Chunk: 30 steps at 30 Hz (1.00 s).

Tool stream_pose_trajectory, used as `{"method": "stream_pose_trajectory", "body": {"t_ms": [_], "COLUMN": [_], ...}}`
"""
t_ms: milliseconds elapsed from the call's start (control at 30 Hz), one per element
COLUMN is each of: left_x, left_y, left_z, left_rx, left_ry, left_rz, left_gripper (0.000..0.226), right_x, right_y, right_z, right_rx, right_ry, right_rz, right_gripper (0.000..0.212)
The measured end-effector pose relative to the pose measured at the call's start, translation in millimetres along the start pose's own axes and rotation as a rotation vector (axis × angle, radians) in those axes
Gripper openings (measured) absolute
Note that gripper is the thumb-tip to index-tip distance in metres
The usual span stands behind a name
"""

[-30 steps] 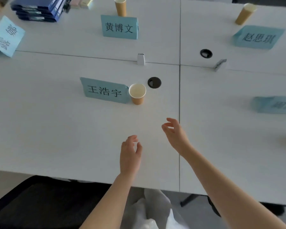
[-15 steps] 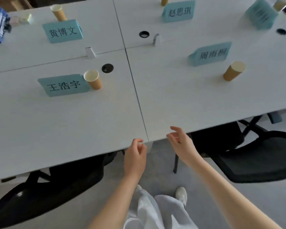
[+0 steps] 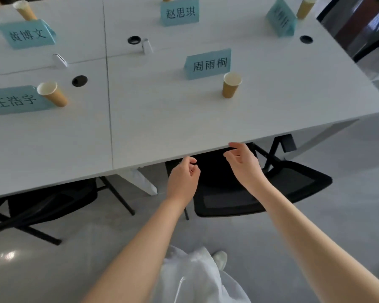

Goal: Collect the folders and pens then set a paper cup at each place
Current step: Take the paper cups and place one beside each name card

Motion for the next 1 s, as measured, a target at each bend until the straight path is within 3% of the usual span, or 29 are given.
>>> {"method": "stream_pose_trajectory", "body": {"t_ms": [233, 467, 733, 1000], "left_x": [55, 84, 132, 201], "left_y": [15, 108, 220, 251], "left_z": [45, 52, 61, 54], "left_rx": [-0.024, -0.084, -0.217, -0.306], "left_ry": [-0.009, -0.04, 0.057, 0.38], "left_rz": [0.046, 0.193, 0.305, 0.183], "left_gripper": [0.023, 0.029, 0.047, 0.085], "right_x": [-61, -66, -56, -25], "right_y": [58, 162, 302, 364], "right_z": [14, -2, -26, -20], "right_rx": [-0.025, -0.088, -0.128, -0.099], "right_ry": [-0.036, -0.098, -0.175, -0.269], "right_rz": [-0.032, -0.035, -0.03, -0.065], "right_gripper": [0.04, 0.052, 0.086, 0.118]}}
Point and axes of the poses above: each hand's wrist, its own y-axis towards the middle knuckle, its own x-axis out of the palm, z = x × y, the point moved 8 cm from there along y, towards the middle knuckle, and after that the axes turned 5 degrees about z, right-handed, at the moved point
